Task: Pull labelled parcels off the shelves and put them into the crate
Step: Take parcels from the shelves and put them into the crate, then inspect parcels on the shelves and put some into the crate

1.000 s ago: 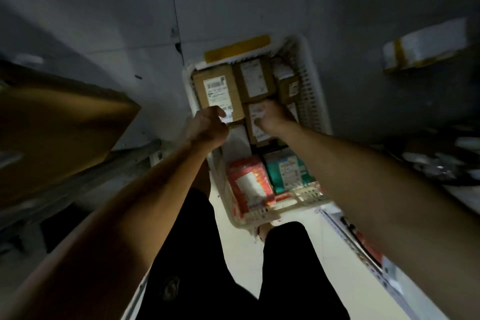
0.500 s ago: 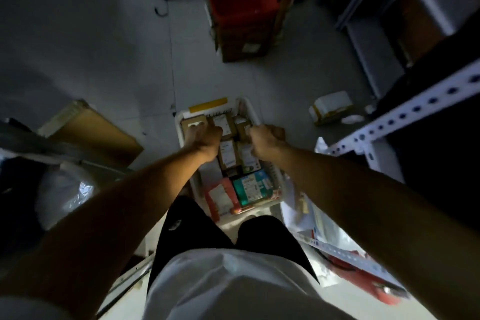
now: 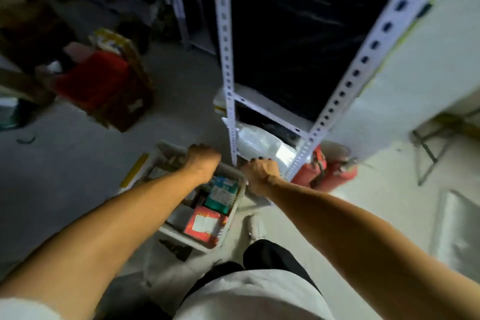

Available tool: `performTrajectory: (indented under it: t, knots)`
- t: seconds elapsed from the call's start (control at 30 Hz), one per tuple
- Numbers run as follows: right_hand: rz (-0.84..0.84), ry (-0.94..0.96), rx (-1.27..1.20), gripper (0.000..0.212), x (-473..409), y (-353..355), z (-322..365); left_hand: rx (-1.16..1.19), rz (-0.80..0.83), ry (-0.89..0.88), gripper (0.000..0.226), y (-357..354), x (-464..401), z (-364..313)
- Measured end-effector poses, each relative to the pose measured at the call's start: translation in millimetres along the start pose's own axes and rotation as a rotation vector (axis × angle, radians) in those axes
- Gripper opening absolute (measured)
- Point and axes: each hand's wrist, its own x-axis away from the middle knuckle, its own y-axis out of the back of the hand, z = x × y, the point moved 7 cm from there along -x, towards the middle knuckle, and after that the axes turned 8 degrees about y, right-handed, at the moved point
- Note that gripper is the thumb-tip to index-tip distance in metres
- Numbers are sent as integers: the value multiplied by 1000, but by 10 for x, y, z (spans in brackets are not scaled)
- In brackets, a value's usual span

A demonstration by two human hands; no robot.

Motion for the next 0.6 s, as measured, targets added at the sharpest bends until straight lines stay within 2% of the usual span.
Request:
performTrajectory:
  t: [0.13, 0.23, 0.3, 0.4, 0.6]
  knots:
    - [-25, -207, -54, 37, 628, -138, -584, -74, -19, -243, 29, 210, 46, -918]
    - [-62, -329, -144, 31, 1020, -206, -1037, -224, -125, -418, 31, 406, 130, -1653]
    - [-147, -440, -252, 38, 1283, -231, -1378, -286, -189, -507, 34, 614, 202, -2120]
    - [-178, -548, -266, 46, 1790, -153, -1858, -360, -258, -602, 32, 970, 254, -2791]
    - [-96, -775, -195, 27, 2935, -178, -2989, -358, -288, -704, 28, 1677, 217, -4131]
